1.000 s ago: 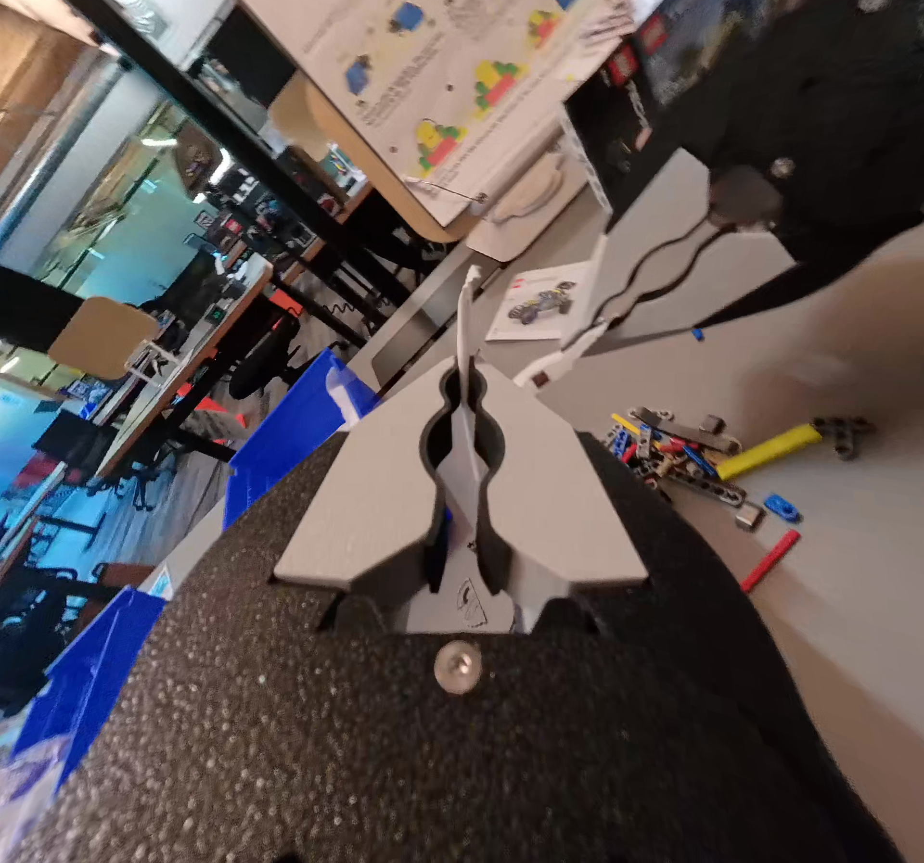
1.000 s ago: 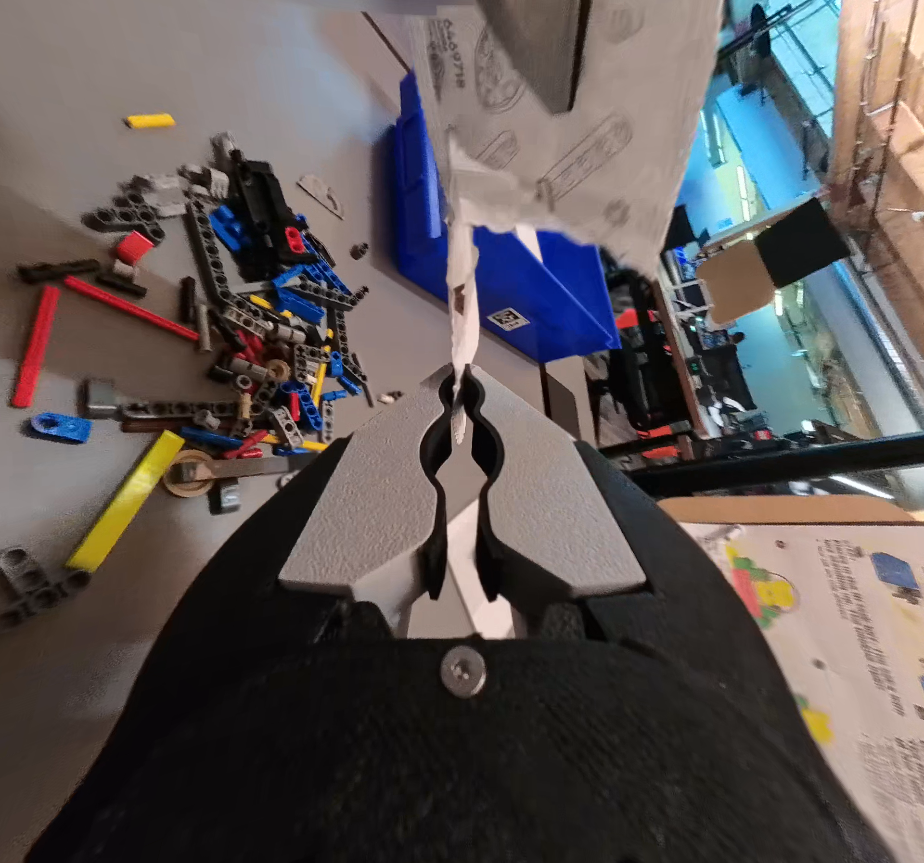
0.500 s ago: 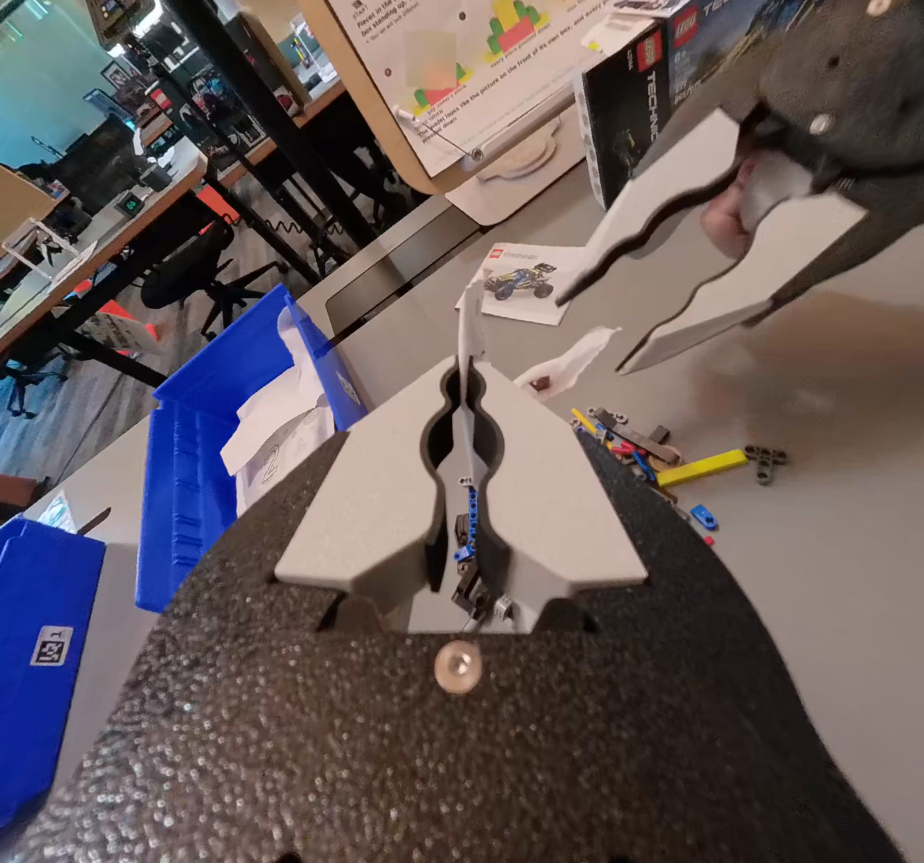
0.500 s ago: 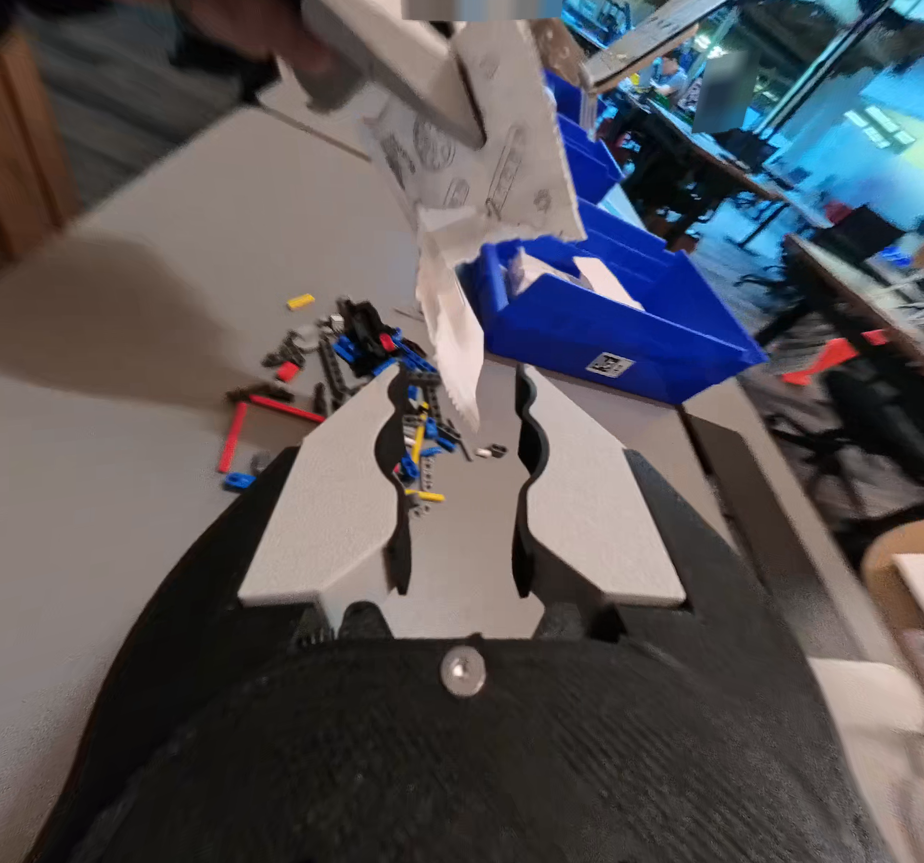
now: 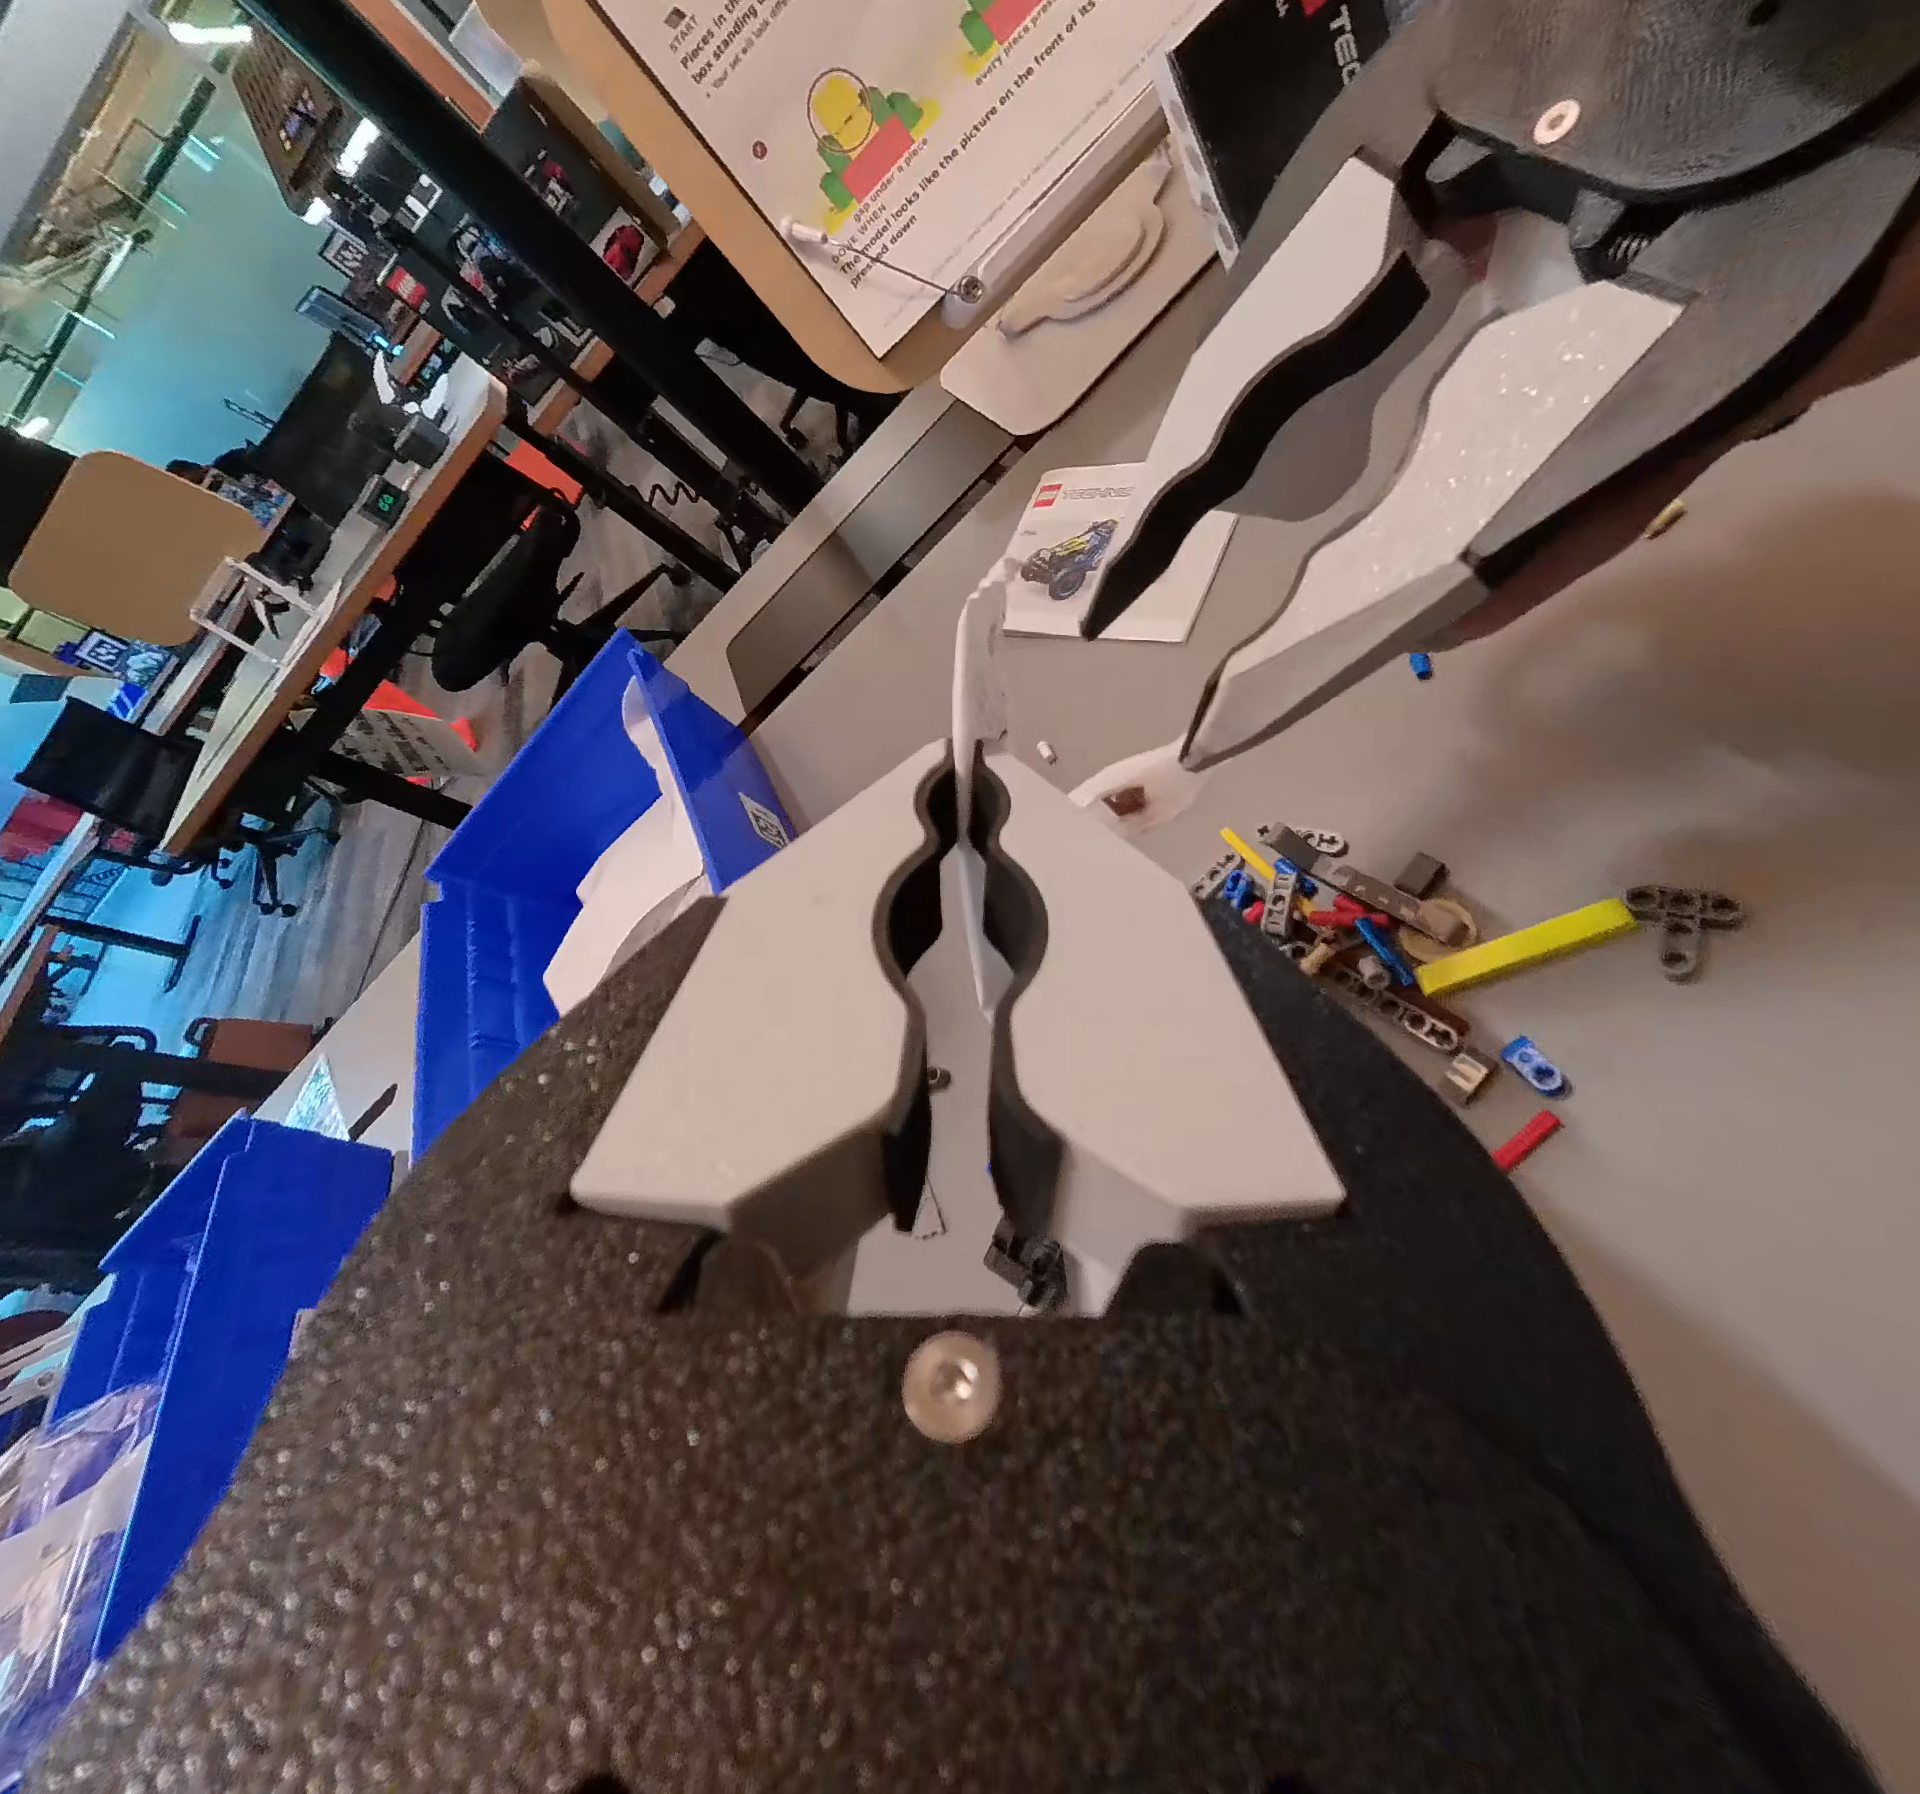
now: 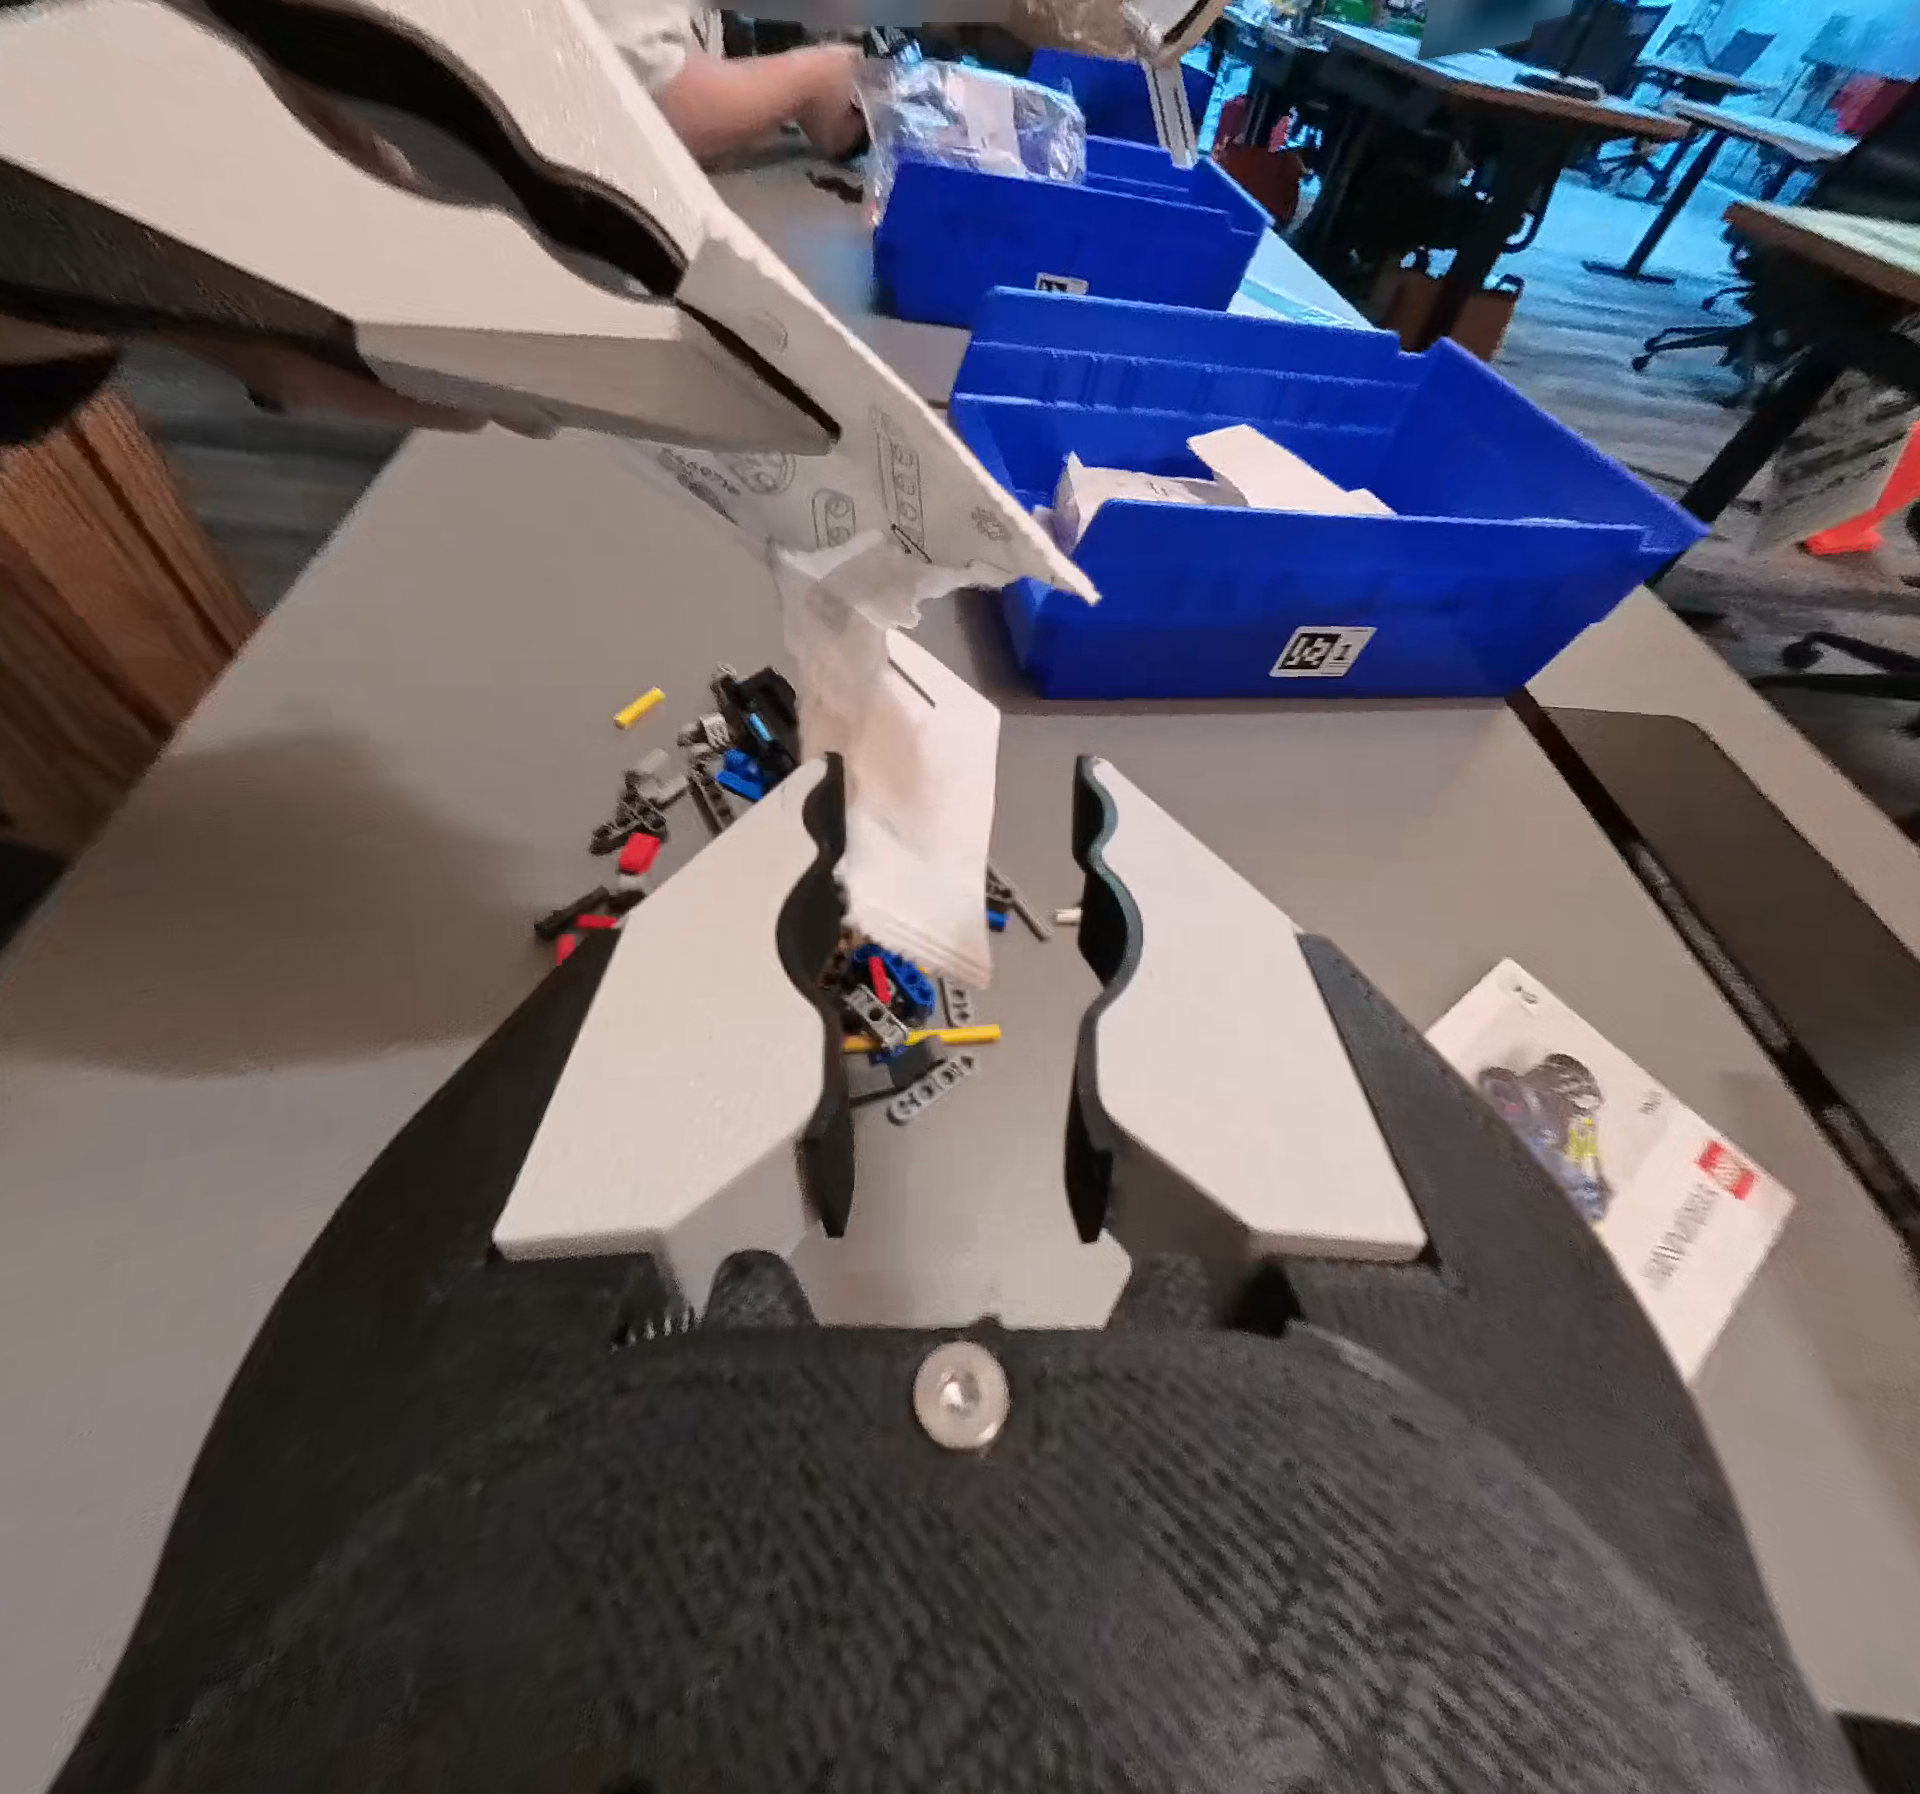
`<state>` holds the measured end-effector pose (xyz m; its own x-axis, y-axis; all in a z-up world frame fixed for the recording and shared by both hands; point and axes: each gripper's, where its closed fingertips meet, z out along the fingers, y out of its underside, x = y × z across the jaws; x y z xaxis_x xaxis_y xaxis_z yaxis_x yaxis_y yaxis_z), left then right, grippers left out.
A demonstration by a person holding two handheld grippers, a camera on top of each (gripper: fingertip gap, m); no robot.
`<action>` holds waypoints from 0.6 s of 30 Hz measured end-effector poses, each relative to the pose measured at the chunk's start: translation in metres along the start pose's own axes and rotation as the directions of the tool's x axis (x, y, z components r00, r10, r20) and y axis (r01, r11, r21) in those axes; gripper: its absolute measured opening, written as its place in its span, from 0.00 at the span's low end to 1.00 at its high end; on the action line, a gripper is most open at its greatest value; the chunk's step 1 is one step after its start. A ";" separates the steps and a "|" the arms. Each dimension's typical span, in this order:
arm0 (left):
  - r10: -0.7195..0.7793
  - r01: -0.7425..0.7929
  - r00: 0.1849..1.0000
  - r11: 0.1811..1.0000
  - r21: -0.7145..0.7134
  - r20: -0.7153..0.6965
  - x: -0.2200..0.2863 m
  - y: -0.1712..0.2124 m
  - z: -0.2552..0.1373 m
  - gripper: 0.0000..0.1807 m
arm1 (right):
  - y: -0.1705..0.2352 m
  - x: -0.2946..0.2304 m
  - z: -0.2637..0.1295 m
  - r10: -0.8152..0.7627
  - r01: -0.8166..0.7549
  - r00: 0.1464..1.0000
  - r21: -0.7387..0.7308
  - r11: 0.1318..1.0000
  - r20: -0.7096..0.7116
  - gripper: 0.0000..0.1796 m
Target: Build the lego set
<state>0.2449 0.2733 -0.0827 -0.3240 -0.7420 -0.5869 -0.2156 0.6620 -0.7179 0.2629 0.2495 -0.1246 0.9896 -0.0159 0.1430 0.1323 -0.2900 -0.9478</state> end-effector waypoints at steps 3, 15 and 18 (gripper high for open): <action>0.012 -0.012 1.000 1.000 -0.006 0.000 0.002 0.000 0.001 0.00 | -0.001 -0.002 0.003 -0.049 0.049 0.999 -0.015 0.999 -0.020 0.23; -0.033 0.033 0.998 0.999 -0.003 -0.048 0.013 -0.001 0.003 0.00 | 0.013 0.003 0.013 -0.227 0.213 0.968 -0.132 0.968 -0.106 0.09; -0.105 0.105 0.992 0.994 -0.006 -0.071 0.011 0.000 0.004 0.00 | 0.011 -0.001 0.014 -0.279 0.266 0.955 -0.124 0.956 -0.103 0.09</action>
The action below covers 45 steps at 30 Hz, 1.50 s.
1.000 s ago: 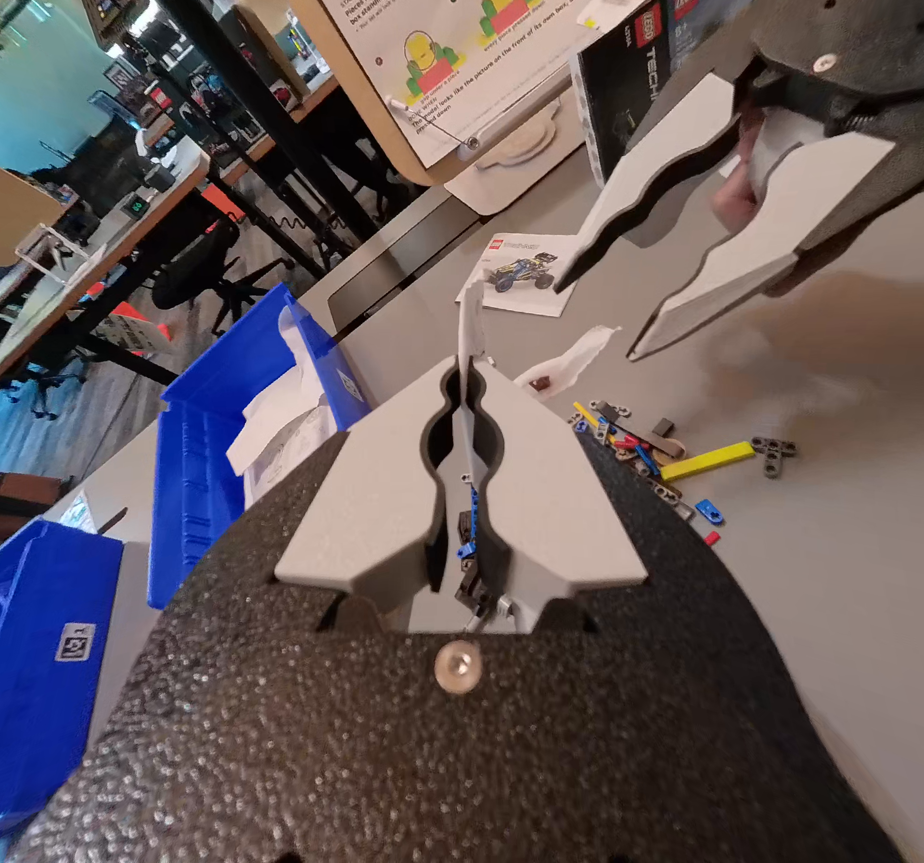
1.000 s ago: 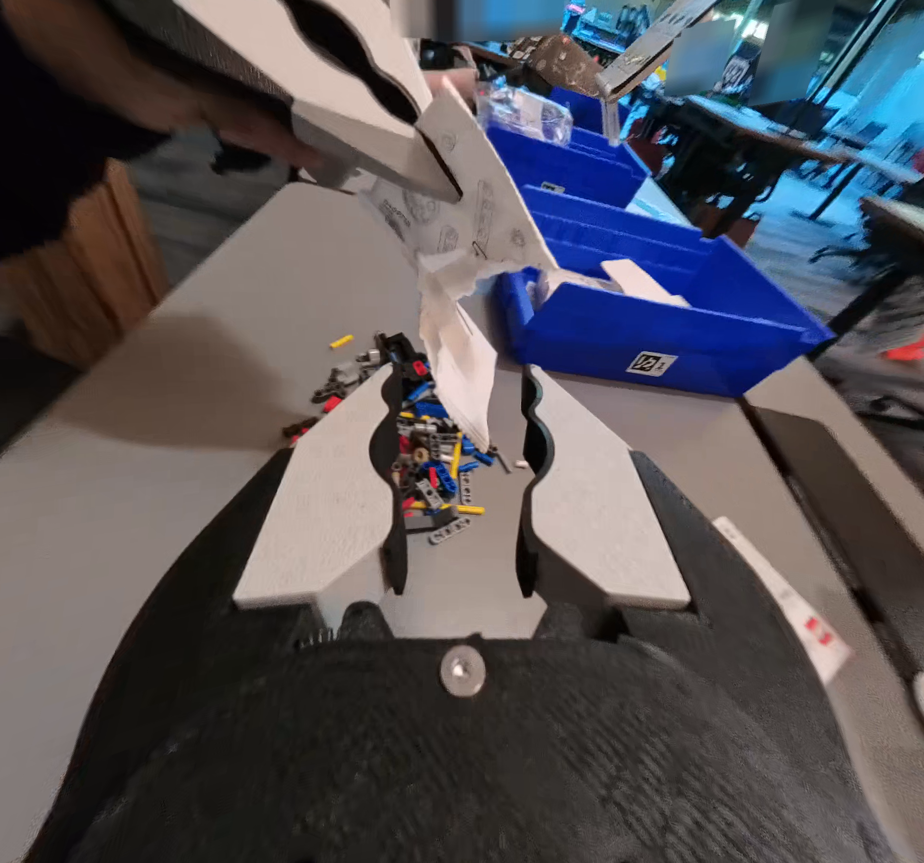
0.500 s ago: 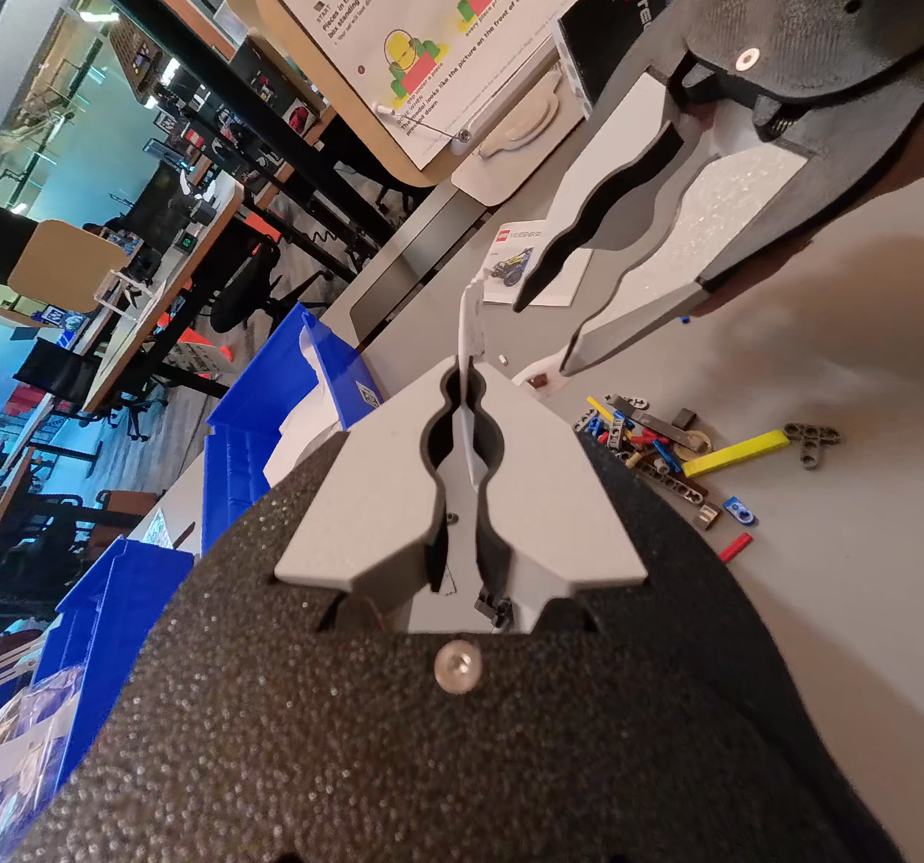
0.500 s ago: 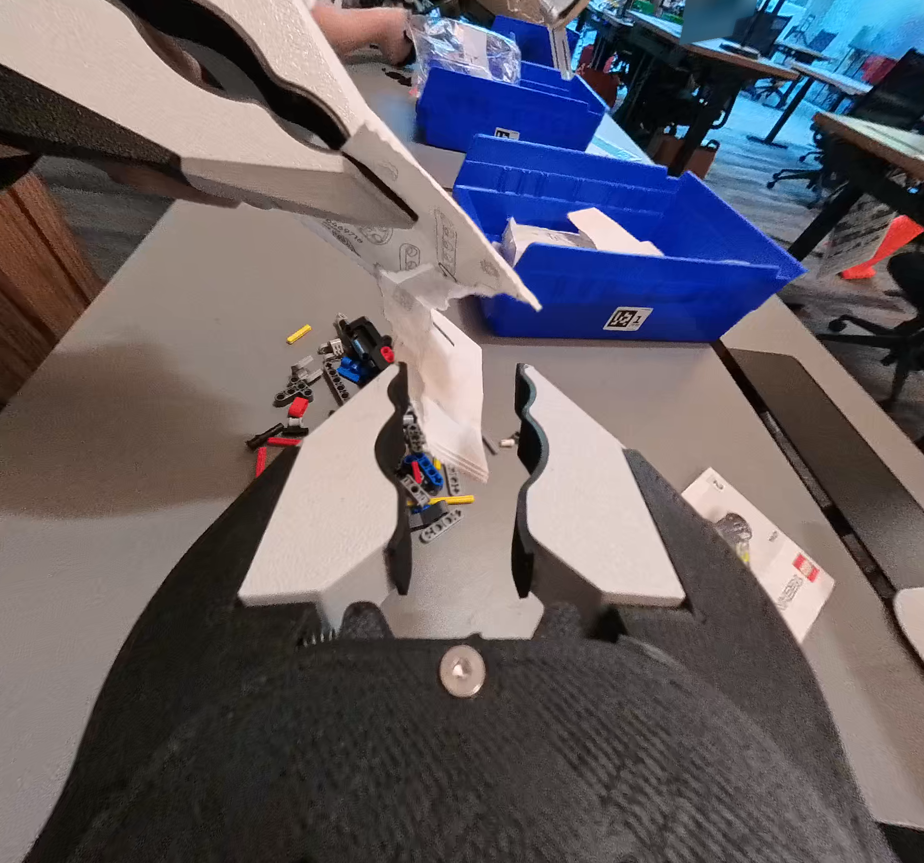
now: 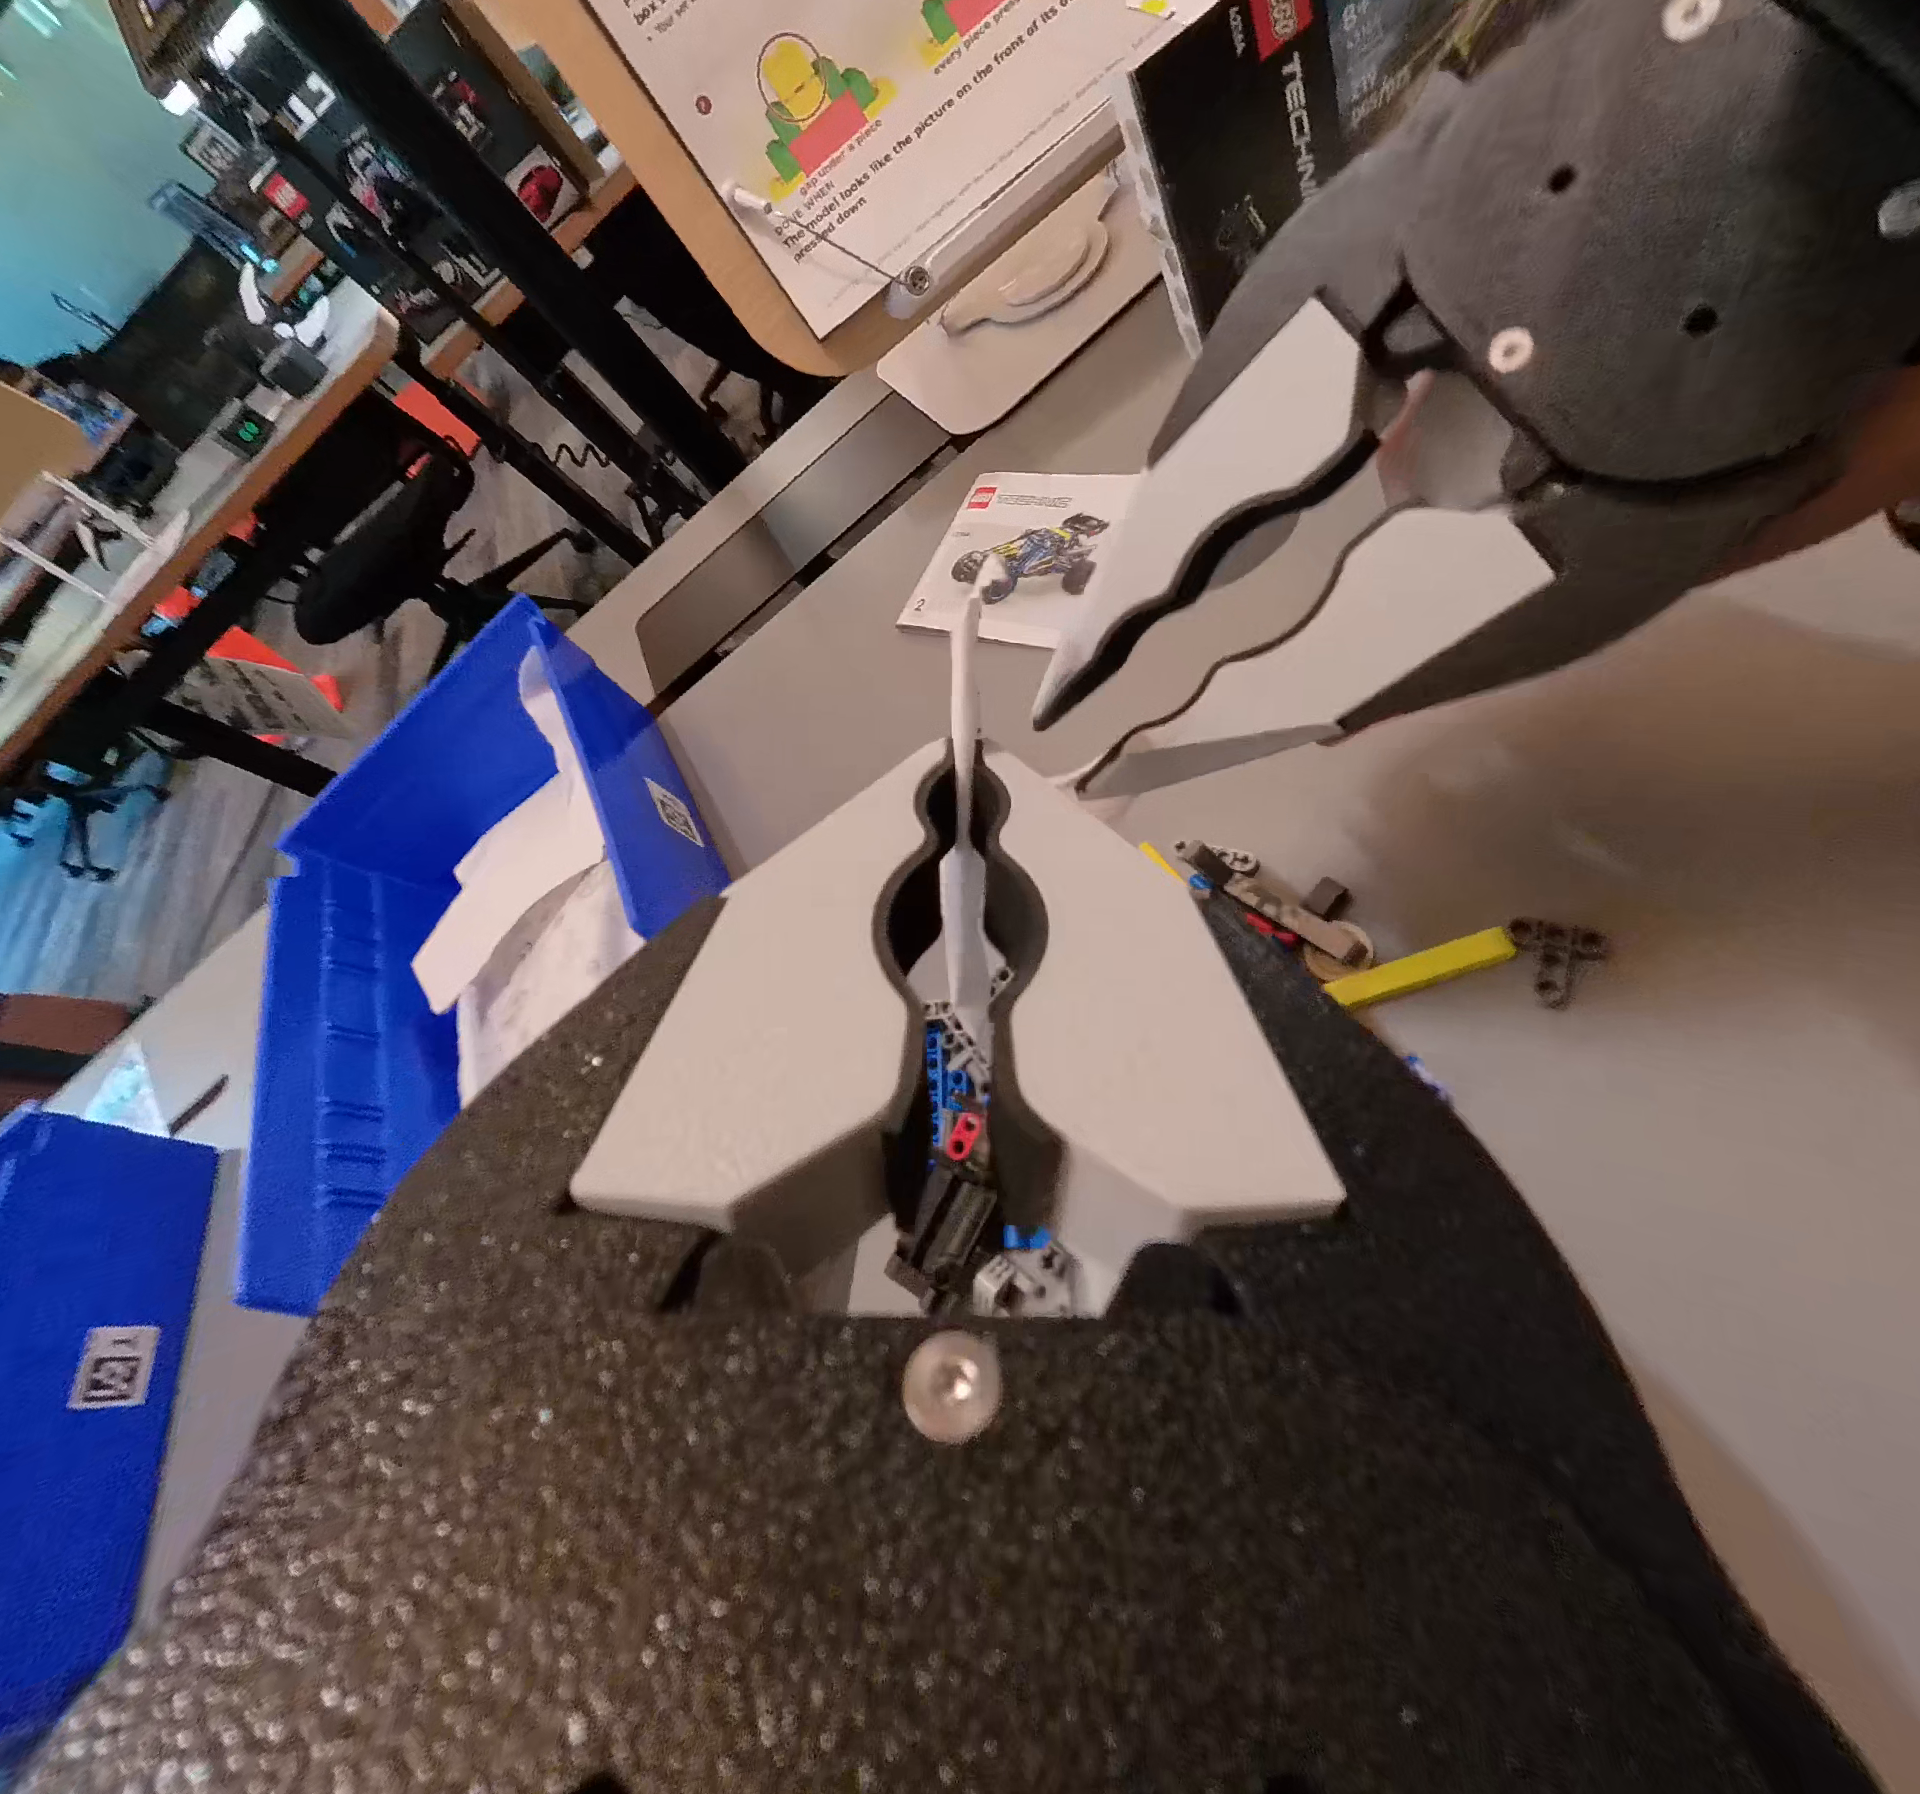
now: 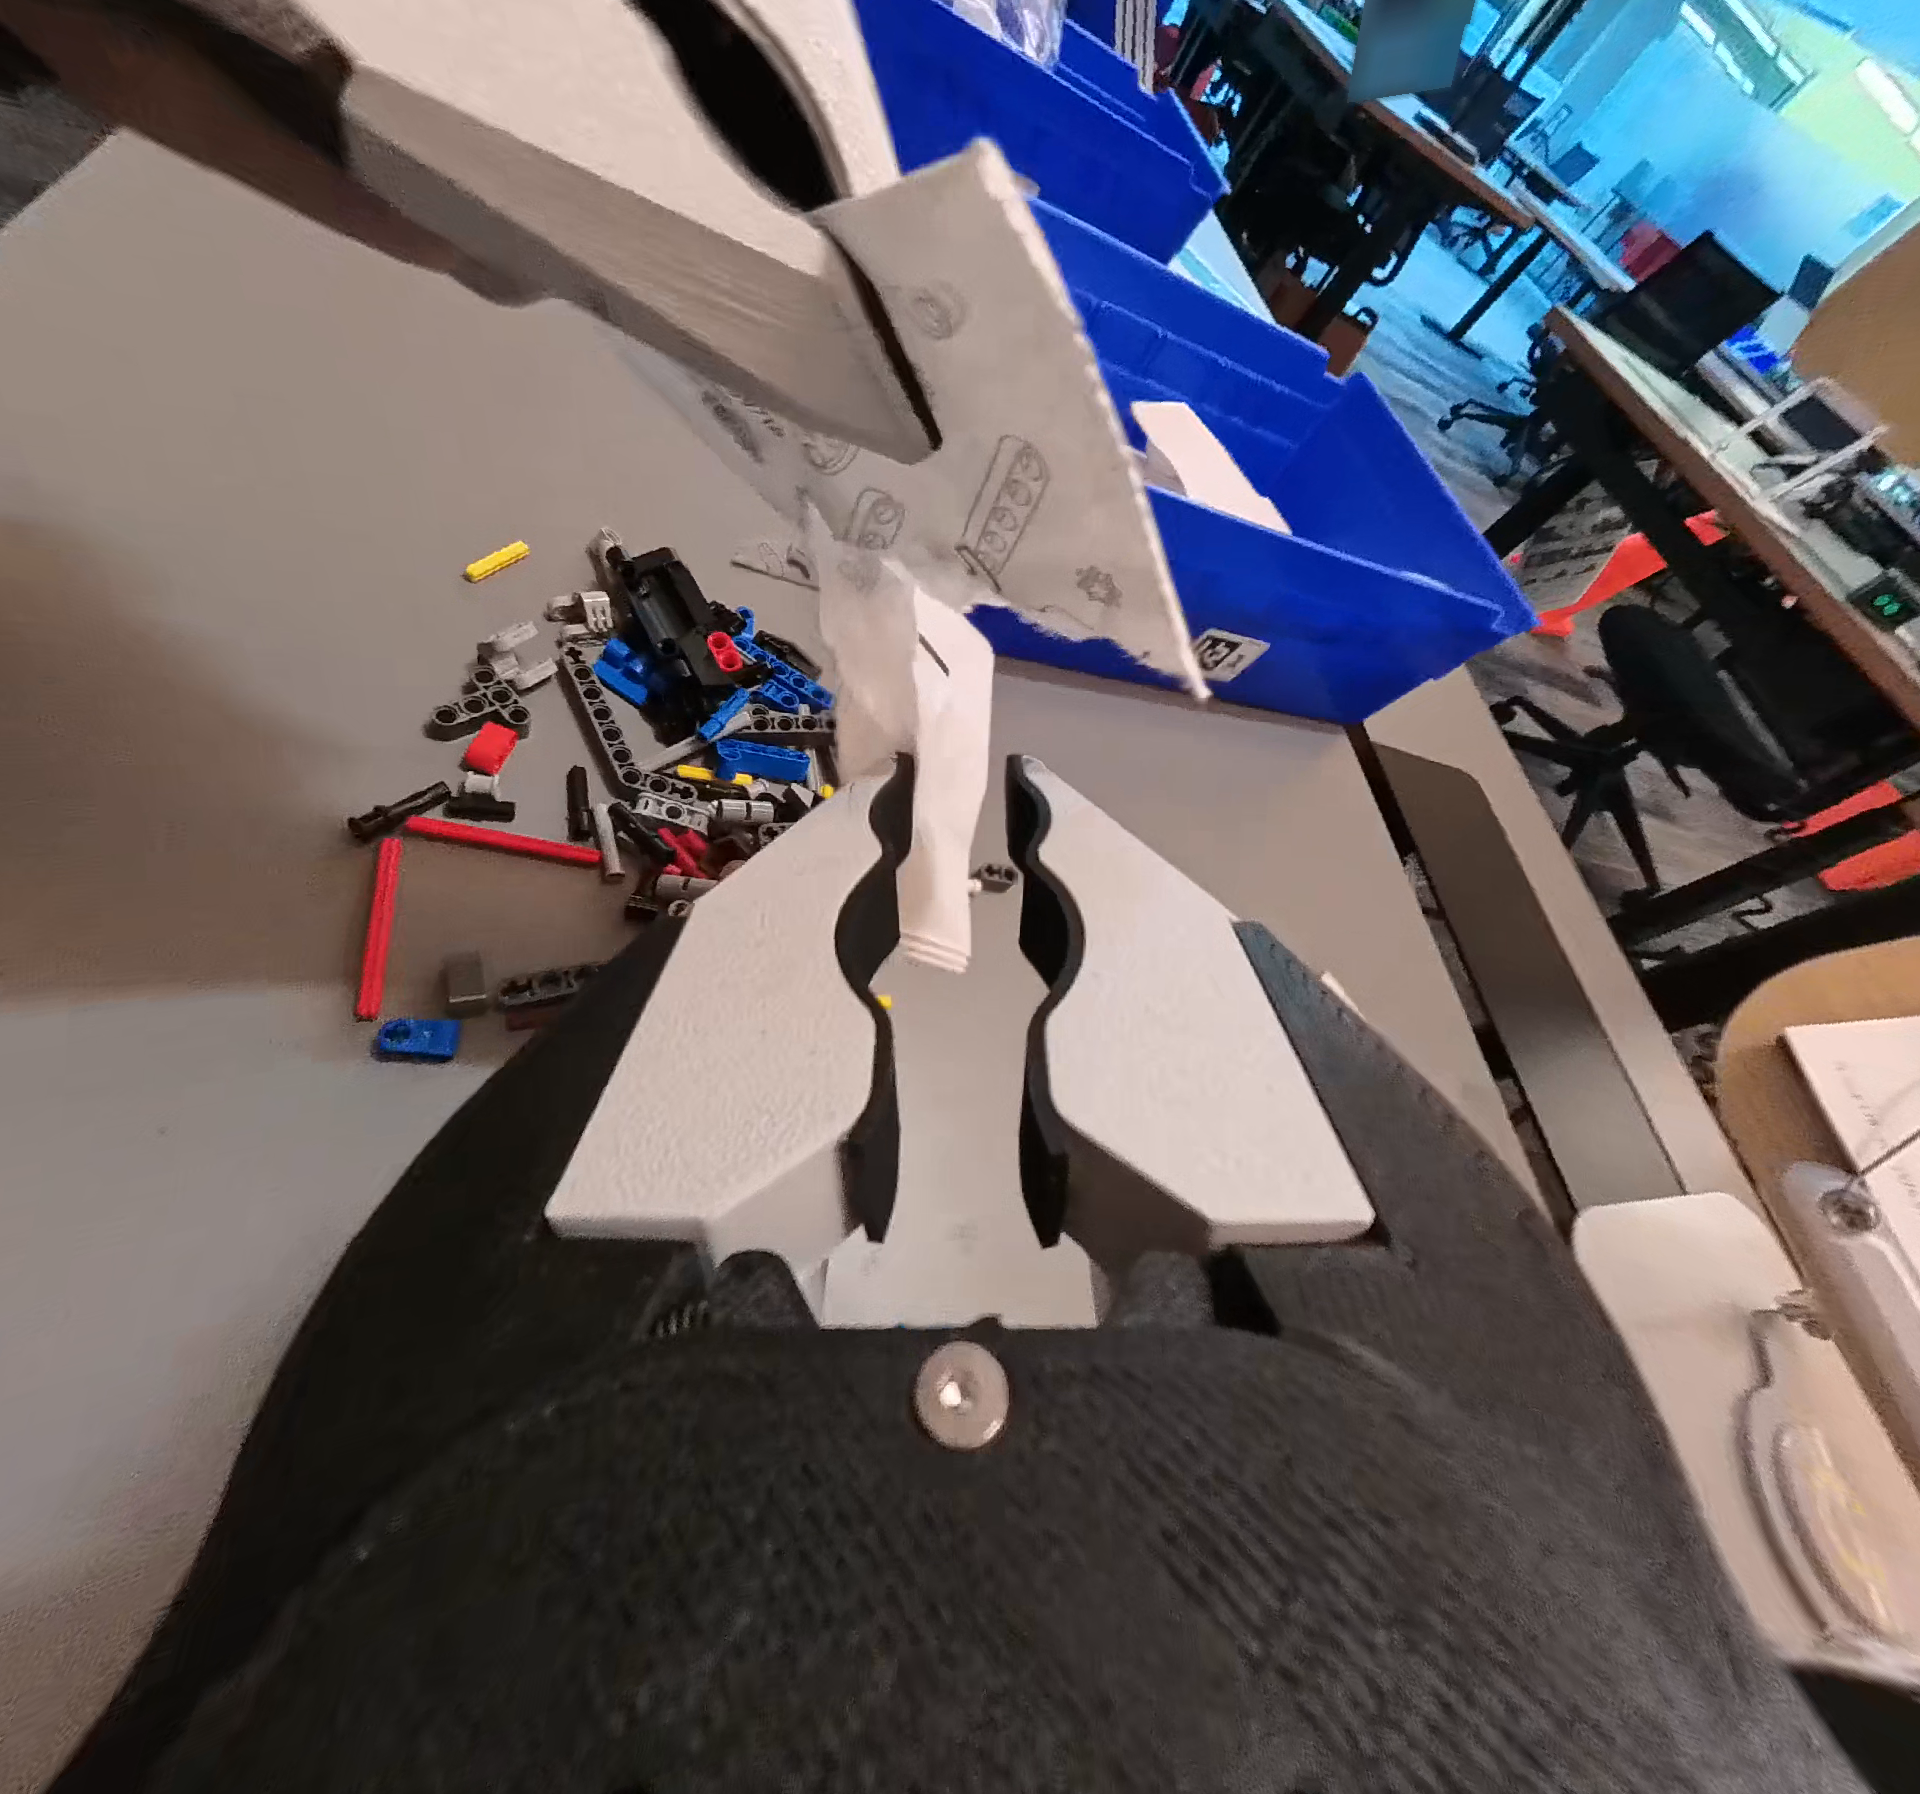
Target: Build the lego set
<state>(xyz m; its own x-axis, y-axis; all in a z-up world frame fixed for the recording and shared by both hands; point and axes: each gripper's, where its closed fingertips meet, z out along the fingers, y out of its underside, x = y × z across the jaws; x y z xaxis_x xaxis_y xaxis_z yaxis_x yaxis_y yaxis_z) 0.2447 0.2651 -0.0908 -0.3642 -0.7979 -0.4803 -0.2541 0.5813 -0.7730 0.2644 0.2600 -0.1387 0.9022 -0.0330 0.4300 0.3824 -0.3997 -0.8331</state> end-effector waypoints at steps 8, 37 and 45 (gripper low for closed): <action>-0.148 0.145 0.987 0.988 -0.048 -0.066 -0.001 0.012 0.002 0.00 | 0.010 -0.006 0.010 -0.110 0.108 0.994 -0.077 0.991 -0.011 0.00; 0.033 -0.088 0.961 0.978 0.191 0.276 -0.040 -0.015 -0.021 0.00 | -0.004 0.025 -0.023 0.789 -0.986 0.105 -0.037 0.160 0.606 0.31; 0.128 -0.184 0.957 0.961 0.206 0.261 -0.018 -0.013 -0.019 0.00 | -0.005 0.028 -0.009 0.770 -1.000 -0.006 -0.017 0.006 0.638 0.07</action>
